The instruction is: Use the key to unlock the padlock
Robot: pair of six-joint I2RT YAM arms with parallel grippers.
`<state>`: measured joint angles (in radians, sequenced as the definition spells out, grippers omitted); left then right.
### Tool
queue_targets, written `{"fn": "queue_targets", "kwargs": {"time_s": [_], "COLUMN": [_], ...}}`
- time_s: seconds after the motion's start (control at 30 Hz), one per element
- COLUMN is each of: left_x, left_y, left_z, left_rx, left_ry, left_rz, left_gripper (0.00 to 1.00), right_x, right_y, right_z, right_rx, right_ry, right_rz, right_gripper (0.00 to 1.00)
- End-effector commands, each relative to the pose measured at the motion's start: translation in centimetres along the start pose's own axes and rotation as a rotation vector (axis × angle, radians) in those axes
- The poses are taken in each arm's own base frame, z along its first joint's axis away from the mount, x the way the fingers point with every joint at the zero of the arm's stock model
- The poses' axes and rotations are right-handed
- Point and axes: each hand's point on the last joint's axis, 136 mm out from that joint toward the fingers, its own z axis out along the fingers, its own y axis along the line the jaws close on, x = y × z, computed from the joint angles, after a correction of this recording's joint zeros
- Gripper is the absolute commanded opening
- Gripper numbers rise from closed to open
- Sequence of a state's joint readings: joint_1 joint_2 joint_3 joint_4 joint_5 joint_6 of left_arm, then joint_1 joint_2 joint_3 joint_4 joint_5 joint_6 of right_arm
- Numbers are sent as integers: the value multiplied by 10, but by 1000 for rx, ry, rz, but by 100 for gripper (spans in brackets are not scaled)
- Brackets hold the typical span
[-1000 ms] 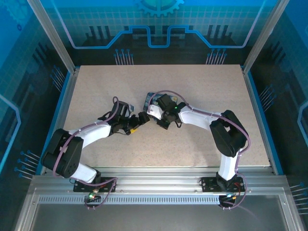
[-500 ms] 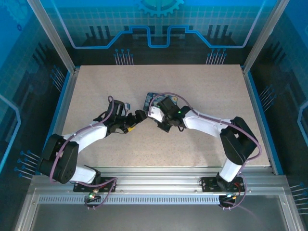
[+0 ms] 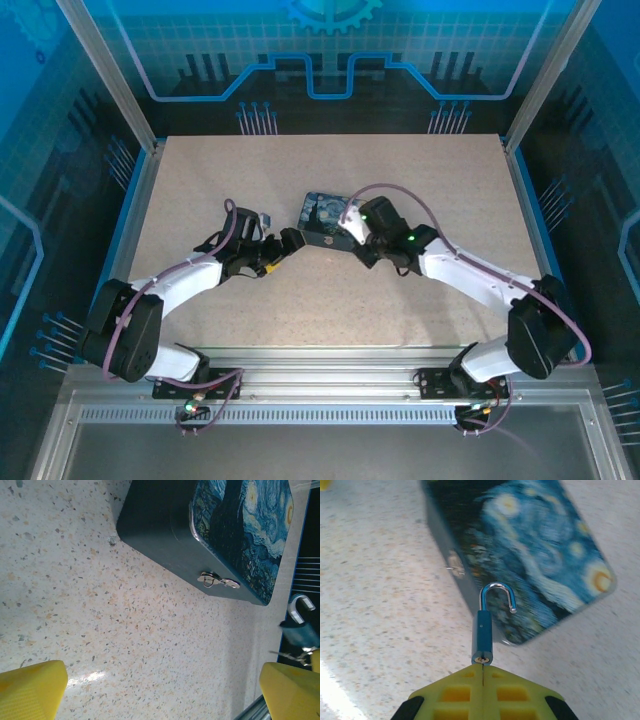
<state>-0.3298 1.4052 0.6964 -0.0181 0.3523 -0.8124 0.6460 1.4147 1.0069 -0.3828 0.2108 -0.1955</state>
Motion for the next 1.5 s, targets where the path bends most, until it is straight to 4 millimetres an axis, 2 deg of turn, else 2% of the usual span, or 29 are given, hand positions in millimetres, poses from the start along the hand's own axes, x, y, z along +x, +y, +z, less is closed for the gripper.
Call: {"fn": "queue_targets", "kwargs": {"time_s": [0.0,0.23,0.5,0.73,0.97,1.1,1.47], "left_x": [-1,-2,-3,-2,-1,-2,-9], "left_y": [-4,-3,-4,-1,3,3,4], "left_z": [-5,-4,-5,-5,-4,-4,-13], "left_rx": [18,13,11,3,-6,-10,-34], "left_ry": [-5,-7,-8,-12,-13,-18,-52], "left_rz": [9,9,5,4,4,7,29], "left_gripper": [99,99,99,99,99,99,99], "right_x": [14,52,94,106,113,116,110], "right_y": [-29,-80,-113,-115,-111,-110,-111], "right_z": [-8,-5,23,47,48,41,6], "right_rx": [94,228,310,303,302,314,347], "right_ry": [12,96,235,326,379,381,307], "right_rz": [125,355,553,597,656,685,731], "right_gripper": [0,0,0,0,0,10,37]}}
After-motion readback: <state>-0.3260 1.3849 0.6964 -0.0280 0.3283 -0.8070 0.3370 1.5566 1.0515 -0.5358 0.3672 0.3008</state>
